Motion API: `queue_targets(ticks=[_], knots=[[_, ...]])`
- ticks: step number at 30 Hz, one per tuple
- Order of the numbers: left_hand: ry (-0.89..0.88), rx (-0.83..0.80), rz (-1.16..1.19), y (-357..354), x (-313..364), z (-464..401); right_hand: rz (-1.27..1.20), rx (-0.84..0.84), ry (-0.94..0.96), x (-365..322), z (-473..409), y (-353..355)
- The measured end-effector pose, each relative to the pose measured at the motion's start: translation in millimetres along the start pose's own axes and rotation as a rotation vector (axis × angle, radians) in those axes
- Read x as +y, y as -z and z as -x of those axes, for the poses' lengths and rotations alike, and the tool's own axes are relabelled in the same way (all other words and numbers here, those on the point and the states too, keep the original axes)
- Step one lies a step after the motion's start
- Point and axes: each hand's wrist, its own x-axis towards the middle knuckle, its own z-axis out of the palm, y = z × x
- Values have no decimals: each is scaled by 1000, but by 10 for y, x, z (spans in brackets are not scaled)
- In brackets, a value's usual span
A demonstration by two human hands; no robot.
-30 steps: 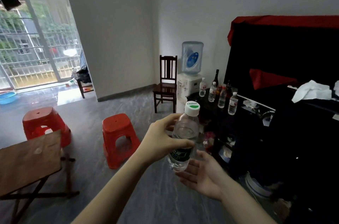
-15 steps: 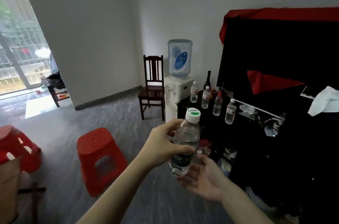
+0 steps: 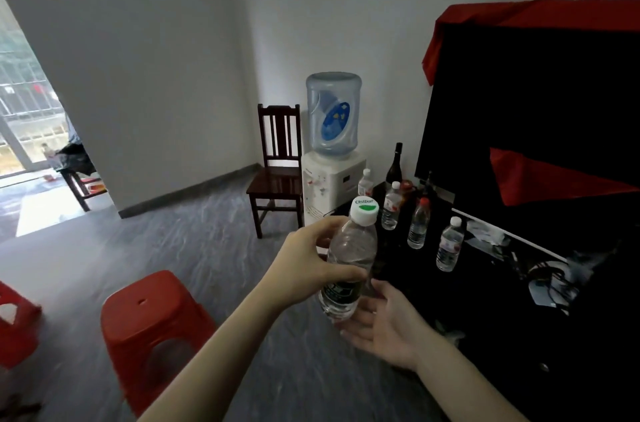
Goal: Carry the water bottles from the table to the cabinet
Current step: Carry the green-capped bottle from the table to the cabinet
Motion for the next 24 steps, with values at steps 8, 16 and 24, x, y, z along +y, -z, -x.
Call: queue_targets(ticks=[8, 16, 24], knots=[[37, -89, 27, -137, -518, -884, -43, 29, -43, -432, -757, 116], [20, -150, 34, -28, -1168, -1957, -66, 95, -46, -1030, -1780, -74], [50, -225, 49, 153, -1927, -3077, -163, 165, -58, -1610, -2810, -264]])
